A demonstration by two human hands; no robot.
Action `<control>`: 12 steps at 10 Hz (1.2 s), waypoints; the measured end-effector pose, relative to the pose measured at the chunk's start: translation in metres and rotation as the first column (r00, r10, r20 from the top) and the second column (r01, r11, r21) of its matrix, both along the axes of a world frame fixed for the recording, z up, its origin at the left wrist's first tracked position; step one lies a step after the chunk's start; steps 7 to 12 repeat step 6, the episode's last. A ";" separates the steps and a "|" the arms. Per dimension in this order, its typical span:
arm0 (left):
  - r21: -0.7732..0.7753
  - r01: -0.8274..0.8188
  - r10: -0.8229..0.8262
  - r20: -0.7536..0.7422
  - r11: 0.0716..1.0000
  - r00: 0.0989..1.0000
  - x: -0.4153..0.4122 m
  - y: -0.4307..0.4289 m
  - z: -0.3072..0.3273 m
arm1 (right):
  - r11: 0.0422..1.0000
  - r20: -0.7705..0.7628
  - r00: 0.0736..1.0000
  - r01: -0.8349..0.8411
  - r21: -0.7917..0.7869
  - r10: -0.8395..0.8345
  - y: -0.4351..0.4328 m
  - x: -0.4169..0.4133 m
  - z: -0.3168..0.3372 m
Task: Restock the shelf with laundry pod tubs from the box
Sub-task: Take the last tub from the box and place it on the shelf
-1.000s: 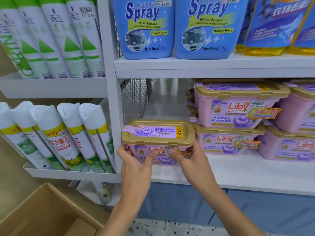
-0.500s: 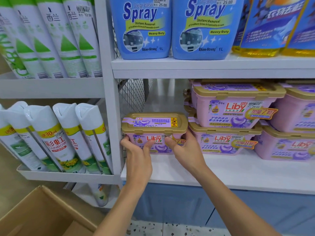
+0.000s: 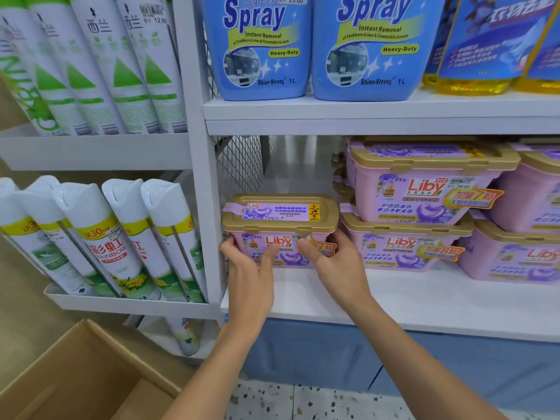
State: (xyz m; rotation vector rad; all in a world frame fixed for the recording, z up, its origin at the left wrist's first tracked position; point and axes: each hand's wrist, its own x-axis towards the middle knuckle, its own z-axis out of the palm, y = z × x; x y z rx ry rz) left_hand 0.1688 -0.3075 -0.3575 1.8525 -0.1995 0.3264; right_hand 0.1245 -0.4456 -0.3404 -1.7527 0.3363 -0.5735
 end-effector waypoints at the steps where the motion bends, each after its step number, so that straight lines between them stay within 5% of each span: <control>1: 0.038 0.009 -0.007 -0.044 0.999 0.999 -0.004 0.006 0.005 | 0.999 -0.034 0.999 0.018 -0.037 -0.019 0.000 -0.008 0.007; 3: 0.455 0.074 0.044 -0.245 0.888 0.969 -0.039 0.028 0.048 | 0.900 -0.417 0.906 -0.128 -0.417 -0.064 -0.003 -0.046 0.047; 5: 0.655 0.262 -0.050 -0.324 0.709 0.945 -0.078 0.036 0.160 | 0.763 -0.581 0.807 -0.309 -0.568 -0.106 0.004 -0.087 0.150; 6: 0.702 0.301 -0.090 -0.321 0.646 0.943 -0.098 0.035 0.219 | 0.754 -0.608 0.782 -0.315 -0.577 -0.138 0.008 -0.100 0.206; 12: 0.702 0.301 -0.090 -0.321 0.646 0.943 -0.098 0.035 0.219 | 0.754 -0.608 0.782 -0.315 -0.577 -0.138 0.008 -0.100 0.206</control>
